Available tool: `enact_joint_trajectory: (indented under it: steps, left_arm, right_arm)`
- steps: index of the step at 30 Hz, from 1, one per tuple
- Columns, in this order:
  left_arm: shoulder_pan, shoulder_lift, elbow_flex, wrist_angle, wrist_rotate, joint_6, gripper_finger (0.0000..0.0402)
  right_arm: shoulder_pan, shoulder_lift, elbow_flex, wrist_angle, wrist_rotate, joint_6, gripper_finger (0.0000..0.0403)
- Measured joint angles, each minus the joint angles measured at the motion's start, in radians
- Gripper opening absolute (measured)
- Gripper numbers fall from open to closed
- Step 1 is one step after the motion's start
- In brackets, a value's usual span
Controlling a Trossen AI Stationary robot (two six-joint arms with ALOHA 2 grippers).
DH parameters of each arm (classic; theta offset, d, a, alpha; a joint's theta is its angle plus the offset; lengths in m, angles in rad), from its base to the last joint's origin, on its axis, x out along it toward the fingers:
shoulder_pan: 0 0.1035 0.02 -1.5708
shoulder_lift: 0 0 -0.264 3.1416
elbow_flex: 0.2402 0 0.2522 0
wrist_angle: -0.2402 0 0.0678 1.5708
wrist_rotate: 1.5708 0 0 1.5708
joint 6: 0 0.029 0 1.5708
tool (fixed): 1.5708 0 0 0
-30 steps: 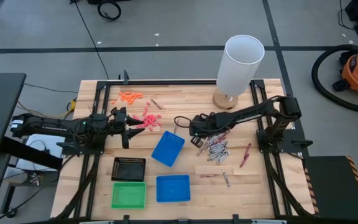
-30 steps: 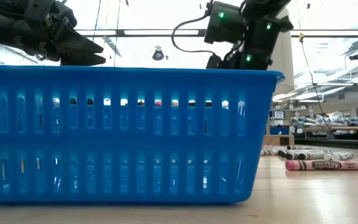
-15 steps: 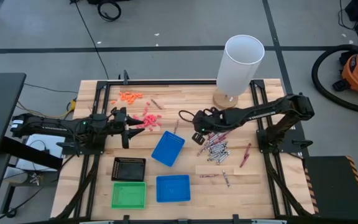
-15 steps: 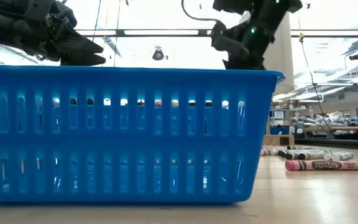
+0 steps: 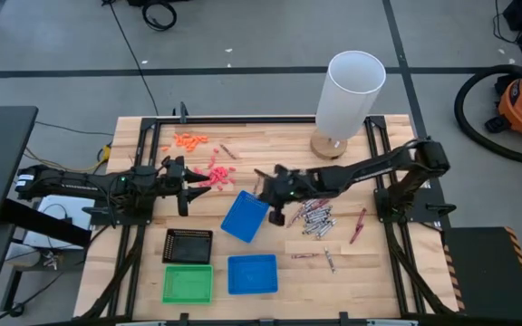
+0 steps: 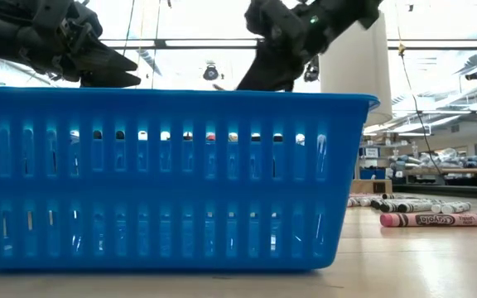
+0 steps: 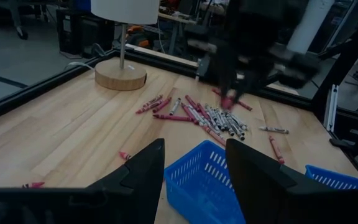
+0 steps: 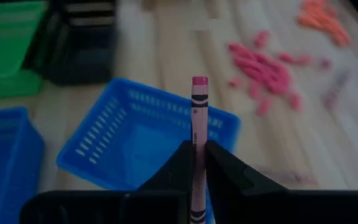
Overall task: Sort crayons
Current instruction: Put the pink crayon into the top blue bin
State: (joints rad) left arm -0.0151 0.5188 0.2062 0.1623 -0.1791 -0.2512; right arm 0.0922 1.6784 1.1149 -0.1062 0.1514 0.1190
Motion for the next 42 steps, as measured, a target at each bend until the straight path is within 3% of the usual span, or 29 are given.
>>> enact_joint_trajectory:
  steps: [8,14,23,28,33,42]
  left_arm:
    - [0.000,0.000,0.000,0.003,0.000,0.000,0.0183]
    - [0.001,0.000,0.000,0.004,0.000,0.001,0.0183]
    - [0.000,0.000,0.000,-0.003,0.000,0.001,0.0183]
    - [0.000,0.000,0.000,-0.003,0.000,0.001,0.0183]
    - [0.000,0.000,0.000,-0.003,0.000,0.000,0.0183]
    - [0.000,0.000,0.000,-0.010,0.000,0.000,0.0183]
  right_arm:
    - [0.011,0.147,0.032,0.163,-0.070,-0.241,0.0039]
    - [0.022,0.267,0.187,0.008,-0.119,-0.371,0.0039]
    - [0.037,0.380,0.392,-0.268,-0.048,-0.538,0.0061]
    - [0.037,0.384,0.402,-0.292,-0.032,-0.537,0.0105]
    - [0.038,0.328,0.402,-0.352,0.063,-0.473,0.0129]
    - [0.036,0.199,0.402,-0.651,0.196,-0.131,0.0129]
